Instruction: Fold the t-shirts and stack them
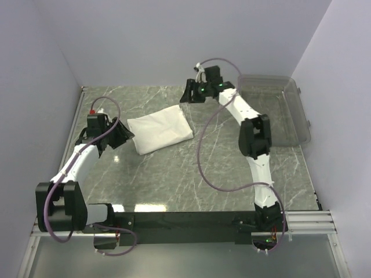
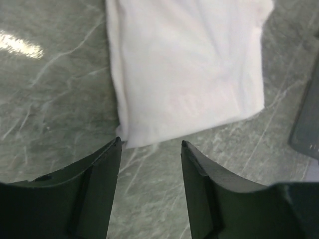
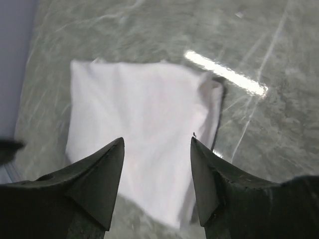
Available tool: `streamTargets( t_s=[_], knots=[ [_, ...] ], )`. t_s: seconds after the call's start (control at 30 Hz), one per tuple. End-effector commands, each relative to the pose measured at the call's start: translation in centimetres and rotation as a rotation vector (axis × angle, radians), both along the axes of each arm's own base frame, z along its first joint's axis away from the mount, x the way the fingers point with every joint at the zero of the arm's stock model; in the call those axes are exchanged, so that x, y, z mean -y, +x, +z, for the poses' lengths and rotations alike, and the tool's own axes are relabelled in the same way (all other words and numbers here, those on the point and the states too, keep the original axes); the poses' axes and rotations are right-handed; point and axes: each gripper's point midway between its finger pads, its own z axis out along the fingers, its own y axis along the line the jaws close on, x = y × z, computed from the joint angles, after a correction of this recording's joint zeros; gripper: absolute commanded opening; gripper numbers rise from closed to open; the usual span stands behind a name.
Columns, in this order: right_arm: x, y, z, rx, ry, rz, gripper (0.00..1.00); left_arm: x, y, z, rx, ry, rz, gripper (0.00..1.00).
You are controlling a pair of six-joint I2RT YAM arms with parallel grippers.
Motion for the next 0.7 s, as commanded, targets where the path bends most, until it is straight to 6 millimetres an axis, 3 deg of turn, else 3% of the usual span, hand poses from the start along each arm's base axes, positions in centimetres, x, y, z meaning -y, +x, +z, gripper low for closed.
streamTargets(
  t_s=[0.0,0.03,0.07,0.1,0.13,0.2,0.23,0.3,0.33,0.57,0.67],
  knots=[
    [1.1,-5.2,12.0,0.324,0.035,0.338,0.63,-1.0,-0.5,-3.0,-0.102,-0.005,0.057,0.57],
    [1.9,-6.8,10.1,0.32,0.0,0.404,0.63,-0.6,-0.3,-3.4,-0.106,-0.023,0.044,0.57],
    [2.2,-7.8,9.9,0.321,-0.005,0.419,0.64,-0.4,0.7,-3.2,-0.081,-0.035,0.039,0.57],
    [2.9,-9.0,11.5,0.361,-0.009,0.428,0.64,-0.2,1.1,-4.1,-0.101,-0.046,0.03,0.57],
    [3.6,-10.4,9.3,0.32,-0.025,0.44,0.64,0.1,1.7,-4.3,-0.096,-0.063,0.025,0.58],
    [4.3,-11.8,10.0,0.344,-0.027,0.445,0.64,0.6,3.3,-4.4,-0.076,-0.089,-0.002,0.58],
    [4.9,-12.6,8.7,0.308,-0.03,0.445,0.64,0.8,3.6,-4.5,-0.079,-0.098,-0.011,0.58],
    [5.6,-13.5,9.0,0.304,-0.024,0.441,0.64,1.5,4.4,-5.1,-0.091,-0.128,-0.048,0.58],
    [6.1,-14.2,8.1,0.268,-0.015,0.435,0.64,1.7,4.4,-5.5,-0.102,-0.136,-0.059,0.57],
    [7.9,-15.3,8.7,0.288,-0.015,0.399,0.64,2.8,3.3,-8.9,-0.217,-0.155,-0.121,0.52],
    [8.3,-15.3,9.2,0.289,-0.004,0.389,0.64,3.5,2.7,-10.6,-0.264,-0.161,-0.157,0.43]
  ],
)
